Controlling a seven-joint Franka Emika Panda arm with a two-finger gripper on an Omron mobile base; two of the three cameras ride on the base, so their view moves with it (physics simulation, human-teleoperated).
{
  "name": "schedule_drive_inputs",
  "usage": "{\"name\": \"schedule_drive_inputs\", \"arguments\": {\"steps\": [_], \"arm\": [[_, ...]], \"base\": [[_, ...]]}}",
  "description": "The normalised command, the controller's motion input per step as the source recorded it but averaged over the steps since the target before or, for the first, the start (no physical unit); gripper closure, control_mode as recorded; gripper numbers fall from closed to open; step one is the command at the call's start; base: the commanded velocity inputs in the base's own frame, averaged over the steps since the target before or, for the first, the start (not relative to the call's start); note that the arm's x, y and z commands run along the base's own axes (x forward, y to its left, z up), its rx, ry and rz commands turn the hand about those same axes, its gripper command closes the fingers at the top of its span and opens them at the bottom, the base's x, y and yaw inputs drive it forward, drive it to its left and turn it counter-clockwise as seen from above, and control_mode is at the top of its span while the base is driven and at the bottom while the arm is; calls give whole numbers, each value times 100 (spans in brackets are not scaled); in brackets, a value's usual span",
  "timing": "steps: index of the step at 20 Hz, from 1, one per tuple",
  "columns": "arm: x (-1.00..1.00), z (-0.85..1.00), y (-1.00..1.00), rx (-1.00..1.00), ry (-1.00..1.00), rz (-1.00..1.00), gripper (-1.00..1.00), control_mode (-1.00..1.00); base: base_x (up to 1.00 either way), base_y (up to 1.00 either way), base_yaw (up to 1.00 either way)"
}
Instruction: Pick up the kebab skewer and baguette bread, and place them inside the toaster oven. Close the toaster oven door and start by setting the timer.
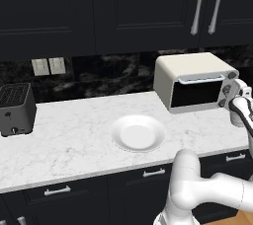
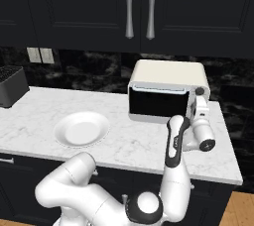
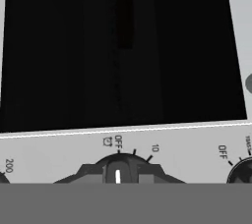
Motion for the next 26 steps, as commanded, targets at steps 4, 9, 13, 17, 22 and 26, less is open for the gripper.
{"name": "schedule_drive_inputs", "arguments": {"steps": [4, 9, 13, 17, 22, 26], "arm": [[12, 0, 0, 3, 3, -5, 100, -100], [19, 0, 0, 4, 3, -5, 100, -100], [15, 0, -11, 7, 1, -6, 100, -100], [8, -1, -17, 9, 2, -7, 100, -100], [0, 0, -28, 11, 5, -7, 100, -100], [0, 0, -33, 15, 8, -7, 100, -100]], "base": [[0, 0, 0], [0, 0, 0], [0, 0, 0], [0, 0, 0], [0, 0, 0], [0, 0, 0]]}}
